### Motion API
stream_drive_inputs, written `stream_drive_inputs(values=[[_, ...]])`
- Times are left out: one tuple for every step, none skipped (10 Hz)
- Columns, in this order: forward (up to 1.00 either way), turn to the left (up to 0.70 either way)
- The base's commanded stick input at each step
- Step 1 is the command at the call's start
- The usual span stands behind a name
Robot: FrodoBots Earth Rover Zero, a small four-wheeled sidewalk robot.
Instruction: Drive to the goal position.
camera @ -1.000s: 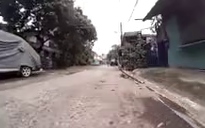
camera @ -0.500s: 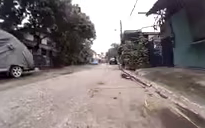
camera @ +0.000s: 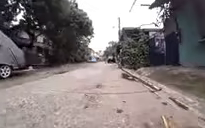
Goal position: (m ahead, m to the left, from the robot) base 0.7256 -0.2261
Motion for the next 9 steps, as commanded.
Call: stream_drive_inputs(values=[[1.00, 0.00], [1.00, 0.00], [1.00, 0.00], [1.00, 0.00], [1.00, 0.00], [1.00, 0.00], [1.00, 0.00], [1.00, 0.00], [1.00, 0.00]])
